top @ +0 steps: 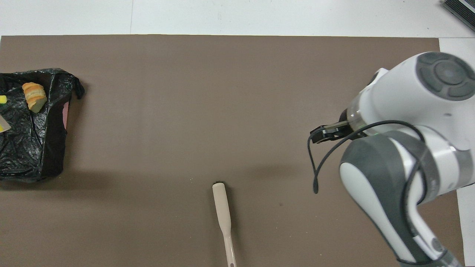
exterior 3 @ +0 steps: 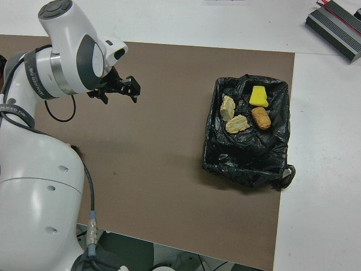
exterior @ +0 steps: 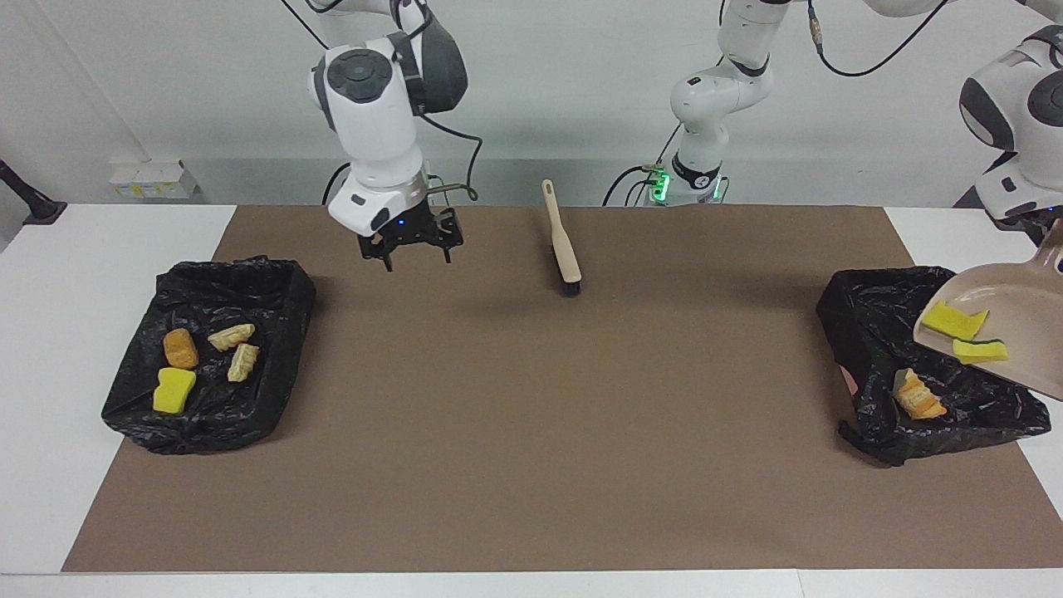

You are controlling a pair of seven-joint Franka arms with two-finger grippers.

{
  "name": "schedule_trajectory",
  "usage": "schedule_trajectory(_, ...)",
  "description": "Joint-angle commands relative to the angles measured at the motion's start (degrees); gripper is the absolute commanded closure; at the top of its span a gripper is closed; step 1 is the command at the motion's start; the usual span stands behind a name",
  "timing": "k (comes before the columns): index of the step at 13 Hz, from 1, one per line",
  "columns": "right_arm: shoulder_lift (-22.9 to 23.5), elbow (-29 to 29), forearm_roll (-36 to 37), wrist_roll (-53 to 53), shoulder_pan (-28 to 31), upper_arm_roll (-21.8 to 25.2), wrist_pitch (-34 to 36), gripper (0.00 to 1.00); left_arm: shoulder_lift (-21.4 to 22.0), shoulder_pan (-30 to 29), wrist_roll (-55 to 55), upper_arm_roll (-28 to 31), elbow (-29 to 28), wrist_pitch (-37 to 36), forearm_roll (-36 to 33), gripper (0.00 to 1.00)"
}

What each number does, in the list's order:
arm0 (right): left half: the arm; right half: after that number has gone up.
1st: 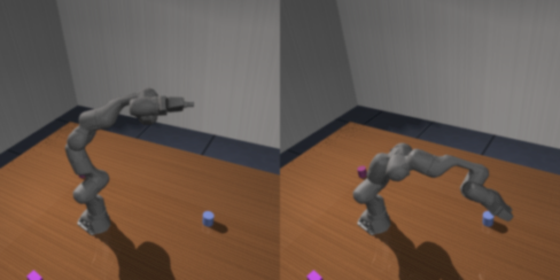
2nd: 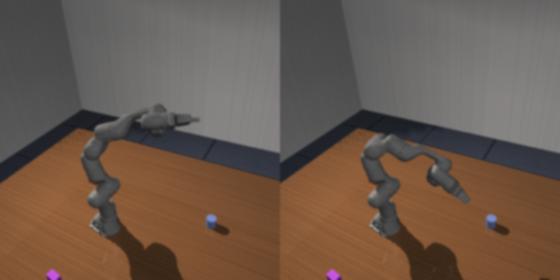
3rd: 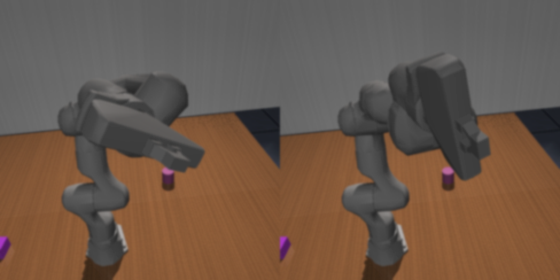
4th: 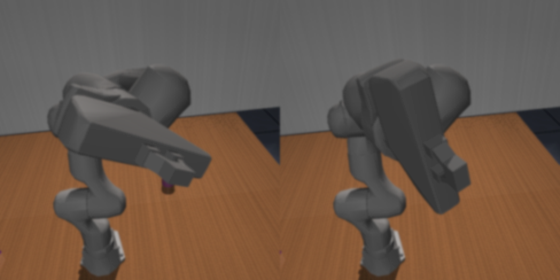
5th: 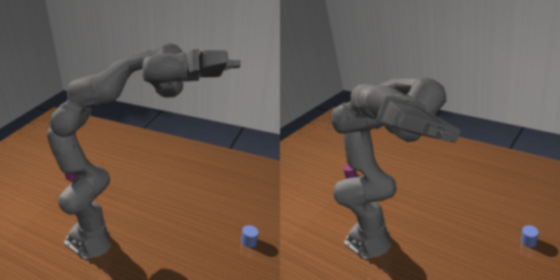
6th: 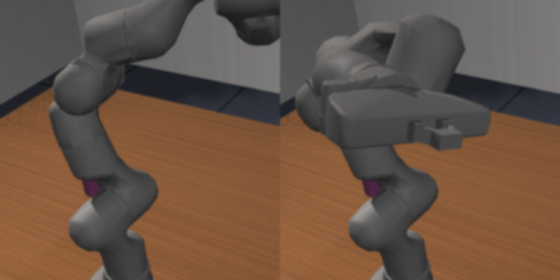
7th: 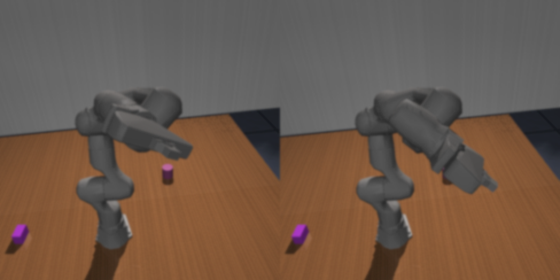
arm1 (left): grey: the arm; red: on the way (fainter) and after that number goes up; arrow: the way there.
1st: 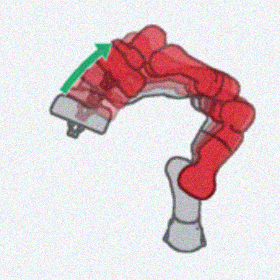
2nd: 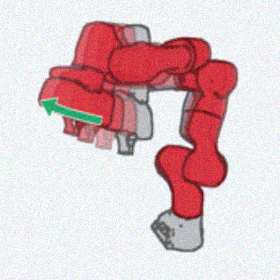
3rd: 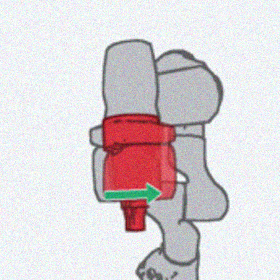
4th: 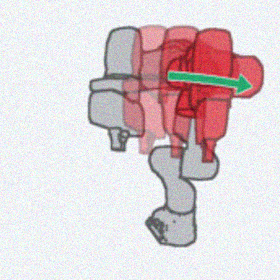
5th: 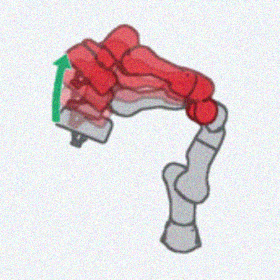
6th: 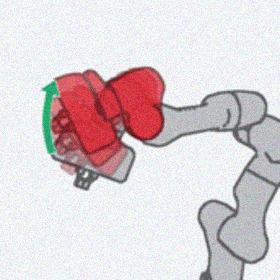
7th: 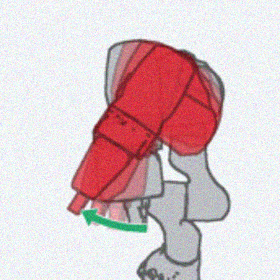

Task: Sweep and dump trash in bin
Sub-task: 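Dump the dustpan with the left gripper while the right gripper releases the brush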

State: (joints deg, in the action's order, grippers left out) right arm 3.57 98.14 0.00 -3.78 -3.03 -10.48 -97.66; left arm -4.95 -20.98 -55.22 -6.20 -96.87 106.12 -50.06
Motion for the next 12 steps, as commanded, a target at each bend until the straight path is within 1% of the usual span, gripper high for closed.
schedule_trajectory(1, -0.22, -4.18, 1.93, 3.34, 2.85, 1.77, 4.84, 0.00, -0.06, 4.09, -1.38, 0.58, 0.45, -4.58, -7.92, 1.00)
schedule_trajectory(2, -1.36, -4.27, 1.94, 5.26, 3.73, 3.61, 5.03, 0.00, 0.03, 6.19, -1.12, 0.58, 0.54, -6.61, -8.21, 1.00)
schedule_trajectory(3, -2.50, -4.27, 1.85, 7.02, 4.52, 5.10, 5.29, 0.00, -0.14, 7.08, -1.38, 0.58, 0.80, -7.06, -9.43, 1.00)
schedule_trajectory(4, -2.77, -4.36, 1.93, 7.38, 5.14, 6.16, 5.99, 0.00, -0.15, 8.66, -1.55, 0.58, 0.80, -7.33, -11.70, 1.00)
schedule_trajectory(6, -4.17, -4.45, 1.76, 7.56, 5.23, 8.62, 7.74, 0.00, -0.06, 13.31, -1.20, 0.58, 0.37, -11.44, -14.09, 1.00)
schedule_trajectory(7, -4.70, -4.45, 0.72, 7.56, 5.23, 9.68, 9.40, 0.00, -0.23, 14.12, -1.20, 0.49, 0.28, -11.72, -16.53, 1.00)
schedule_trajectory(8, -5.23, -5.41, 0.79, 7.30, 5.23, 10.30, 11.07, 0.00, -0.41, 15.52, -0.94, 0.49, -0.07, -12.16, -17.26, 1.00)
schedule_trajectory(9, -5.32, -7.16, 0.36, 6.69, 5.14, 10.31, 11.09, 0.00, -0.93, 16.57, -0.76, 0.58, 0.53, -11.99, -17.52, 1.00)
schedule_trajectory(10, -6.63, -5.96, 0.61, 6.77, 5.05, 10.13, 10.57, 0.00, -2.68, 16.85, -0.94, 0.67, 2.11, -12.16, -20.40, 1.00)
schedule_trajectory(11, -7.17, -4.99, 0.53, 7.21, 4.79, 10.04, 10.48, 0.00, -3.04, 17.11, -0.94, 0.49, 3.69, -12.17, -22.69, 1.00)
schedule_trajectory(12, -7.26, -4.98, 0.44, 7.30, 4.53, 9.95, 10.65, 0.00, -2.87, 18.33, -0.68, 0.49, 3.01, -11.99, -22.10, 1.00)
